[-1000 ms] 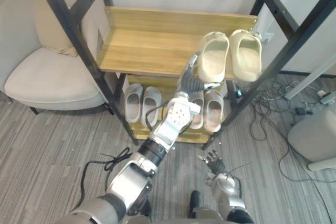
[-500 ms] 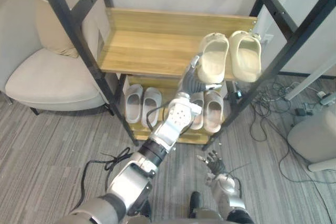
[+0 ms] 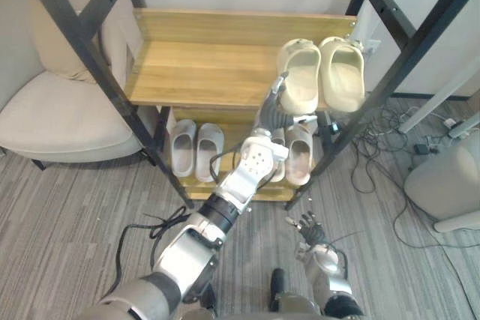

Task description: Organize the slippers on the shoe rack

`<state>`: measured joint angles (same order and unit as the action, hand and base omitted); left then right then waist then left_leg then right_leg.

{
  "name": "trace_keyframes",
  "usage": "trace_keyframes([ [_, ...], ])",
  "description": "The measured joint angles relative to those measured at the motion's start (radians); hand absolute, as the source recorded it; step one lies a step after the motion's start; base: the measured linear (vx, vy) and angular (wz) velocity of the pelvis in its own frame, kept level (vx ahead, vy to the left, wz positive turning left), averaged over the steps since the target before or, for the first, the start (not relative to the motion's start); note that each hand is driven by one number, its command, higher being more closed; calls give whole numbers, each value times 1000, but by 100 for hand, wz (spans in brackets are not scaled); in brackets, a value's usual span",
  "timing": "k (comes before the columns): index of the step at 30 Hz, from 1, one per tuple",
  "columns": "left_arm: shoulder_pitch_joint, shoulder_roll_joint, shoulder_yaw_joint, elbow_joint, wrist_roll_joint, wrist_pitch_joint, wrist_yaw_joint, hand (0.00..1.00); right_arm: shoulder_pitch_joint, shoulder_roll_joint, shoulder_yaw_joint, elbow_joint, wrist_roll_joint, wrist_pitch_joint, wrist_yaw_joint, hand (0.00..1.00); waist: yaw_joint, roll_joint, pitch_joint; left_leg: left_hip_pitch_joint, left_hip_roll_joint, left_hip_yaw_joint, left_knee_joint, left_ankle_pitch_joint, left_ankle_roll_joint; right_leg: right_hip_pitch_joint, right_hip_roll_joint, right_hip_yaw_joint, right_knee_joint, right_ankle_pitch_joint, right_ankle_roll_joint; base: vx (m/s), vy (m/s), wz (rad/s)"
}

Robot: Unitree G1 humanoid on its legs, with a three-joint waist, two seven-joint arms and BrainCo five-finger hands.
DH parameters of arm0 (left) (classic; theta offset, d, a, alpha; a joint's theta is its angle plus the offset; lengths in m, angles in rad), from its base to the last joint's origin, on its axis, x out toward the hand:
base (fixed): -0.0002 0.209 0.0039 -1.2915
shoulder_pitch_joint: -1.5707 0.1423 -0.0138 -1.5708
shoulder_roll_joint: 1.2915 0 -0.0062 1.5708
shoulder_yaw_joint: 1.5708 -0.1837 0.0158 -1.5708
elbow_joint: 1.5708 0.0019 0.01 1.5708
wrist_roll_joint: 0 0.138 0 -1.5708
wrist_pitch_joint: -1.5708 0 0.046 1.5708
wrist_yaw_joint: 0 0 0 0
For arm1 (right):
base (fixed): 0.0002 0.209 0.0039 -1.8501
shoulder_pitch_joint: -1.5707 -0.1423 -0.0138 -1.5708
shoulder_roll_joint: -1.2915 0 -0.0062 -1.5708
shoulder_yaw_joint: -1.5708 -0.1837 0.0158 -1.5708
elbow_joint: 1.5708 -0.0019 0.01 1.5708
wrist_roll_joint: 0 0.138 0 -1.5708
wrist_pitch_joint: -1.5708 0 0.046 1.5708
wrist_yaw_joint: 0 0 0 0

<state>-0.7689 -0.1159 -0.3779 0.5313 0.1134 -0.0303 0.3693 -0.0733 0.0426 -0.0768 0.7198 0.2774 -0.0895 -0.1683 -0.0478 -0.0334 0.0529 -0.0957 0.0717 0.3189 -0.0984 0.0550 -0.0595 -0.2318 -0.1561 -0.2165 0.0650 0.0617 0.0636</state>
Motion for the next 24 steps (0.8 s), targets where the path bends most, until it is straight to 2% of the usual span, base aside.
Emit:
trace_keyframes([
  [16,-13,1,12,0,-11,-1,-1,0,1,0,-3,0,0,0,0,0,-4,0,12,2,-1,0,-1,-1,1,2,0,1,-1,0,0,0,0,0],
  [24,-13,2,76,0,-19,0,-1,0,1,6,-14,1,0,0,1,0,-1,0,12,4,-1,-4,-2,-1,1,7,-1,-4,-1,0,0,0,0,0],
])
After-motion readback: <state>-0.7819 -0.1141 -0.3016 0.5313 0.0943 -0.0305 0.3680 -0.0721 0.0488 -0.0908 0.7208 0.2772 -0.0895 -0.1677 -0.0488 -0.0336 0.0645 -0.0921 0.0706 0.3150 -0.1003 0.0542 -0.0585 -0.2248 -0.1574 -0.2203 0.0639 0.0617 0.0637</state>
